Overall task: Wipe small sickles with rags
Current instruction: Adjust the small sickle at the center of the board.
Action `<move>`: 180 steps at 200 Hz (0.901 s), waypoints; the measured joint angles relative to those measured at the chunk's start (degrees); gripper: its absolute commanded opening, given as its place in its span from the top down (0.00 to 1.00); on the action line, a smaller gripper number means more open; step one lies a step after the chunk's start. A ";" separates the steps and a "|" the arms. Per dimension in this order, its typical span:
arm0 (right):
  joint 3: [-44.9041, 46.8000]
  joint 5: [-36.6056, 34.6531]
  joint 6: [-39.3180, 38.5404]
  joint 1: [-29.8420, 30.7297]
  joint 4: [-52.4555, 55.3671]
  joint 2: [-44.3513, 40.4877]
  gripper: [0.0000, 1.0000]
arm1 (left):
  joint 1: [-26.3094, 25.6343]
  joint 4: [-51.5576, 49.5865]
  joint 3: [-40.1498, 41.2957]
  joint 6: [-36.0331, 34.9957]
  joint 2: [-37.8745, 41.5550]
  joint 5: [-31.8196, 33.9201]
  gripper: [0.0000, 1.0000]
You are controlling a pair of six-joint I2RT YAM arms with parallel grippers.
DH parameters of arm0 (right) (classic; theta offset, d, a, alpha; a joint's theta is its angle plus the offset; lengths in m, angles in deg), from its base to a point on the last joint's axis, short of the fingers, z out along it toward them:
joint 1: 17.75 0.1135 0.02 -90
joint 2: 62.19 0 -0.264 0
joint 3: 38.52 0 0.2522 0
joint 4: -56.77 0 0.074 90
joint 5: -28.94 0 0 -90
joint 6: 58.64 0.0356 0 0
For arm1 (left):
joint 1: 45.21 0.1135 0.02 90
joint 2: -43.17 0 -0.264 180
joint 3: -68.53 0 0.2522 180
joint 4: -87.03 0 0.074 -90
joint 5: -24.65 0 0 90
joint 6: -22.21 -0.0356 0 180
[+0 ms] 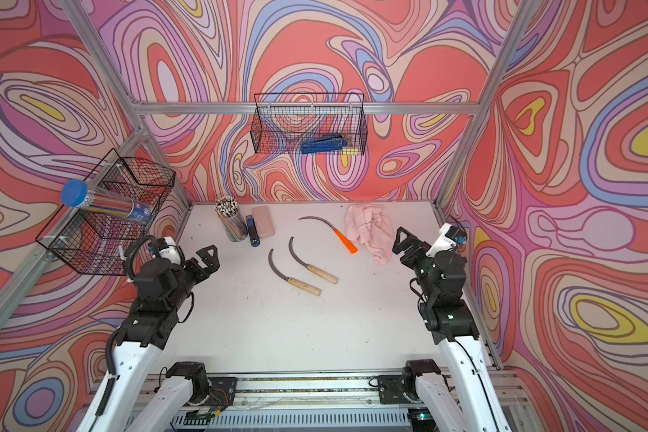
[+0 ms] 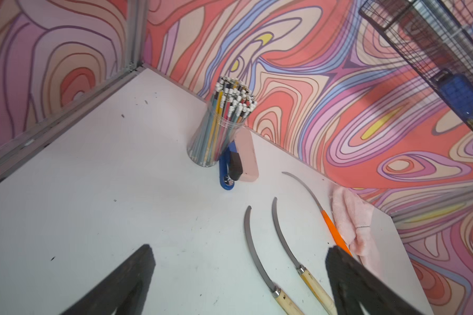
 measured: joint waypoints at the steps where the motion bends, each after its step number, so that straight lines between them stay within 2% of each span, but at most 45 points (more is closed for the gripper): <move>1: 0.31 0.13 0.15 0.00 0.00 0.00 0.11 | 0.00 -0.24 0.20 0.11 0.33 0.31 0.00; 33: 6.10 0.96 0.04 0.00 -2.25 -0.20 0.12 | 0.00 -5.42 5.16 1.55 10.19 5.57 0.00; 41: 7.19 0.59 0.04 0.00 -2.71 -0.20 0.11 | 0.00 -8.17 5.49 2.89 12.57 7.63 0.12; 45: 7.63 0.26 0.02 0.00 -2.86 -0.20 0.11 | 0.00 -9.42 5.51 3.54 13.77 8.41 0.15; 50: 8.13 -0.22 -0.02 0.00 -3.02 -0.17 0.11 | 0.00 -10.73 5.49 3.96 15.02 9.22 0.12; 55: 8.59 -0.83 -0.13 0.00 -3.23 -0.15 0.10 | 0.00 -11.80 5.42 4.59 16.09 9.64 0.02; 68: 9.44 -2.51 -0.33 0.00 -3.98 0.39 0.10 | 0.00 -15.19 4.63 6.36 17.27 10.03 0.00; 88: 9.64 -4.66 -0.76 0.00 -5.64 3.65 0.13 | 0.00 -19.10 2.56 8.92 13.64 8.48 0.00; 108: 10.32 -5.75 -1.29 0.00 -8.74 8.41 0.17 | -0.02 -20.57 0.74 11.23 4.87 4.61 0.07; 123: 12.28 -6.73 -1.95 0.00 -11.65 10.82 0.17 | -1.22 -20.59 0.66 12.74 -1.44 2.71 0.06; 140: 14.88 -9.01 -2.38 0.02 -13.60 11.89 0.17 | -7.39 -20.63 0.66 15.06 -6.95 3.93 0.06; 162: 18.12 -12.17 -2.32 0.02 -16.28 12.39 0.18 | -19.39 -21.79 -0.92 18.91 -12.46 8.37 0.13; 180: 20.22 -13.40 -1.90 0.02 -18.97 13.90 0.20 | -28.57 -22.69 -3.76 25.20 -17.11 12.63 0.15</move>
